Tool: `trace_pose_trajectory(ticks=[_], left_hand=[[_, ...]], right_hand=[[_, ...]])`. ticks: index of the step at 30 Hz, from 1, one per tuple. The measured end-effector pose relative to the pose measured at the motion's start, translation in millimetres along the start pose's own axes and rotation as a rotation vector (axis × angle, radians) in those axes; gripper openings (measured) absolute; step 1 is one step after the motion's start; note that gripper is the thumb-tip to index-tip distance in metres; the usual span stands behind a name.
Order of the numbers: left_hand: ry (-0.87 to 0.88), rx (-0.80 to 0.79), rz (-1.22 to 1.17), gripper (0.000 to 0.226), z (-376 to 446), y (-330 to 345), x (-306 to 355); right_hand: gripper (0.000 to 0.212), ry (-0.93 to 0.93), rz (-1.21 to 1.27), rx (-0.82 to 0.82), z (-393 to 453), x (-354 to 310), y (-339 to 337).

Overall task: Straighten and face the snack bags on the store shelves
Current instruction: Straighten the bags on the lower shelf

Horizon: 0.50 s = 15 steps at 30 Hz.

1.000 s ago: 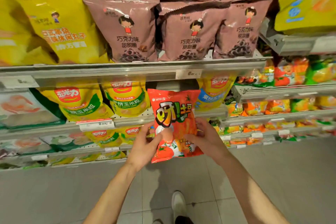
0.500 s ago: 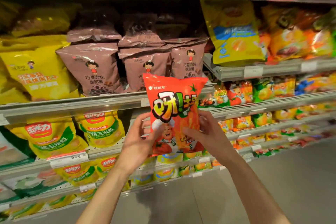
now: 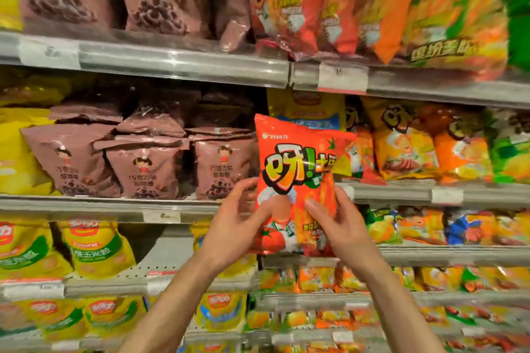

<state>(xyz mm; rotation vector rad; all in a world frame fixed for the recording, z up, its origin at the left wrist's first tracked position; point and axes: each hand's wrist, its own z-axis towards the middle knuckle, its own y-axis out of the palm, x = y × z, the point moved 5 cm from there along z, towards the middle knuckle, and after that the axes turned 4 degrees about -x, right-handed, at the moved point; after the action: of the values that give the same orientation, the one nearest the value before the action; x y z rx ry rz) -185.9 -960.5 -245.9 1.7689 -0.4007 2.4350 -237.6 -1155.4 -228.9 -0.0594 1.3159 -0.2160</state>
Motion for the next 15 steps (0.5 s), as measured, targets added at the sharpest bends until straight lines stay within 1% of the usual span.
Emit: trace_pose_trajectory(ticks=[3,4,7,10,12,15], left_hand=[[0.02,-0.006,0.015,0.045,21.0,34.2,16.6],[0.025,-0.017,0.021,0.045,27.1,43.8,21.2],[0.034,-0.061,0.058,0.033,41.7,63.9,33.8],[0.047,-0.099,0.104,0.035,55.2,71.0,40.2],[0.058,-0.068,0.126,0.039,67.0,66.2,38.5],[0.105,0.076,0.223,0.045,87.5,48.8,32.6]], right_hand=[[0.047,-0.007,-0.016,0.02,11.0,-1.0,-37.4],[0.048,0.0,-0.011,0.037,13.9,-1.2,-47.1],[0.052,0.034,0.012,0.076,20.1,0.1,-71.5],[0.052,0.072,0.024,0.124,22.0,0.3,-91.2],[0.046,0.094,0.02,0.148,19.9,-2.1,-101.0],[0.029,0.11,0.0,0.173,18.9,-5.8,-116.0]])
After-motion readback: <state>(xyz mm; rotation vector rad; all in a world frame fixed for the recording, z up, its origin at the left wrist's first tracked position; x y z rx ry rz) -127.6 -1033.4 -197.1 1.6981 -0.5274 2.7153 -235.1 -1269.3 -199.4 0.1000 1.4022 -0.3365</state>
